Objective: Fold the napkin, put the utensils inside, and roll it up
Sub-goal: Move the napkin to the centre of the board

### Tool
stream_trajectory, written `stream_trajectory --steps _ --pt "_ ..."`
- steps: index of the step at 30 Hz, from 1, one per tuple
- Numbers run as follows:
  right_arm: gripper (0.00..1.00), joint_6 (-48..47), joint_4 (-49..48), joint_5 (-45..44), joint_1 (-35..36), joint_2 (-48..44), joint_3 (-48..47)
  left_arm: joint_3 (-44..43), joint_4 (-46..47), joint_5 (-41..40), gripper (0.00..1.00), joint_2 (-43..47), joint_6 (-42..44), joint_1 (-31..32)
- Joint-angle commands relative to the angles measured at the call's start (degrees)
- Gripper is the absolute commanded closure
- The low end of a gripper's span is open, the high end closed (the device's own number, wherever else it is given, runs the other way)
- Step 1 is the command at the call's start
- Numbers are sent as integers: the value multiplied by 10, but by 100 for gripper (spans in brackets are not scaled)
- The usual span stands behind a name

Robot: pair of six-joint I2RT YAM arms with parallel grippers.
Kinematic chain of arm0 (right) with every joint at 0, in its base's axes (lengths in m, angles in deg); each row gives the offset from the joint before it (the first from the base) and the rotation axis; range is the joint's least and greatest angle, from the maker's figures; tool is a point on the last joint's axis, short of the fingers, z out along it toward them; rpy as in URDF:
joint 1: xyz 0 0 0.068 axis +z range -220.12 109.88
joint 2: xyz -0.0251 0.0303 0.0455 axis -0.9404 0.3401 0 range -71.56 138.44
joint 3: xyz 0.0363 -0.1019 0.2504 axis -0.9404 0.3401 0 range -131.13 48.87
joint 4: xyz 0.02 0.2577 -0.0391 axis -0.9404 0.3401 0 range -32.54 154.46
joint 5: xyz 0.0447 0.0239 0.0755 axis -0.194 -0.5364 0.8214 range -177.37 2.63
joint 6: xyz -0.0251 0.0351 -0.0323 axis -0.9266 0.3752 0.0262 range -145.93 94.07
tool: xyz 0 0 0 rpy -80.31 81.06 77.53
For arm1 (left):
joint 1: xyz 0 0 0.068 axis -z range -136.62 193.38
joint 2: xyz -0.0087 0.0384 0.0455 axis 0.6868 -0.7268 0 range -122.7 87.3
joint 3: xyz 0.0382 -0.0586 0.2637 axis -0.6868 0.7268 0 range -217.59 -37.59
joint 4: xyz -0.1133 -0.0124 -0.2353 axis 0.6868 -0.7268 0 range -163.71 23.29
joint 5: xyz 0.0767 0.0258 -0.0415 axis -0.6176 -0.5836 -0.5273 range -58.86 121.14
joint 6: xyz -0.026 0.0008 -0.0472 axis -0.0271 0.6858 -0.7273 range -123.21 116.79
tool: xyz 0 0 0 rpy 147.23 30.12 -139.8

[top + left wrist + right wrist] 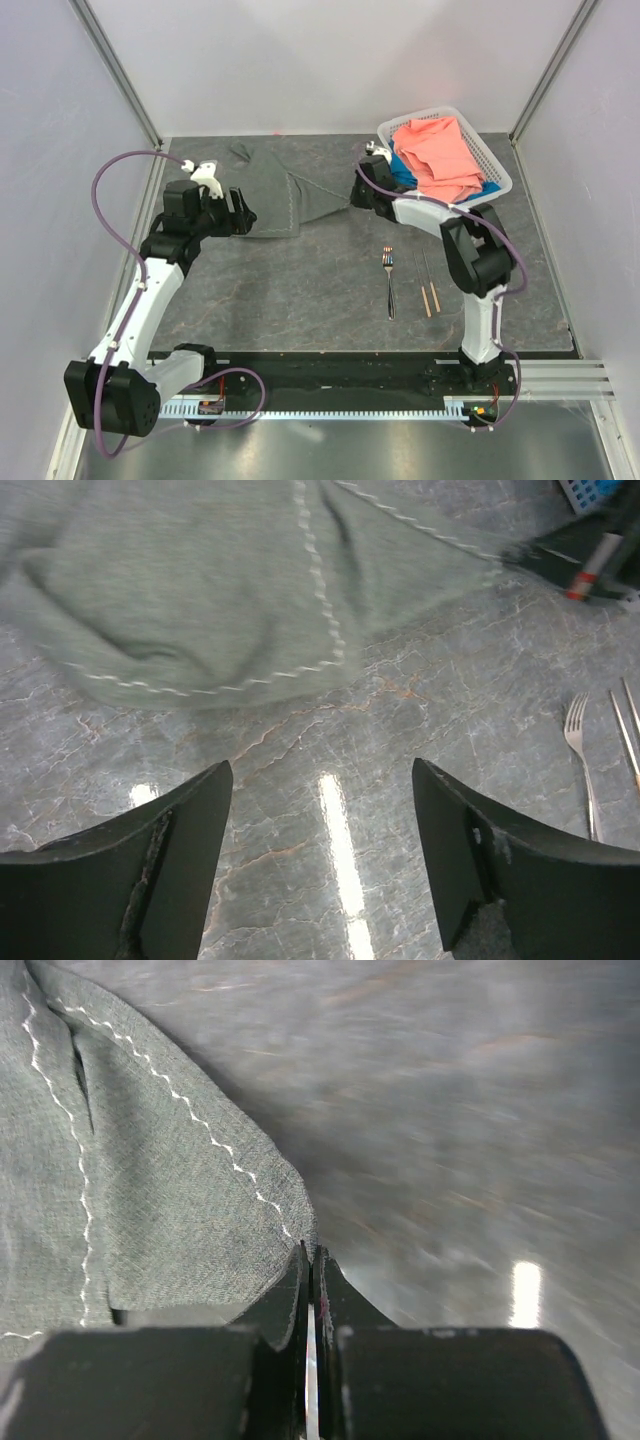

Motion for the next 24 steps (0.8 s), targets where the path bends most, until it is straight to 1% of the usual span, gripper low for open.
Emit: stream_trajectory --steps 1,2,4,5,6,7,8,11,13,15,17,24 --pt "100 -43 -24 -19 -26 -95 87 -8 -3 -46 22 -12 24 44" --pt "100 -50 -24 -19 -29 -107 100 -9 -5 -77 22 -18 17 79" --pt "100 -64 -24 -16 -39 -143 137 -12 -7 -102 23 -45 6 119" --pt "100 -74 -24 -14 -43 -153 149 -15 -8 -117 23 -60 -9 155" --pt "100 -79 -24 -10 -44 -172 158 -18 -9 -124 24 -87 -19 172" --pt "100 -82 -24 -5 -50 -181 175 -23 -5 -148 25 -103 -30 190" --pt "100 -88 -23 7 -51 -187 182 -25 5 -177 26 -118 -47 224" --pt "100 -100 -21 16 -58 -209 207 -40 44 -203 28 -190 -65 274" --pt "100 -105 -20 19 -60 -221 219 -60 61 -206 31 -249 -67 287" --pt "100 -113 -21 24 -62 -226 227 -75 79 -223 31 -285 -66 305" --pt "100 -116 -22 25 -65 -231 237 -92 93 -230 35 -324 -64 315" --pt "100 -109 -39 47 -67 -254 274 -116 143 -247 44 -385 -49 334"
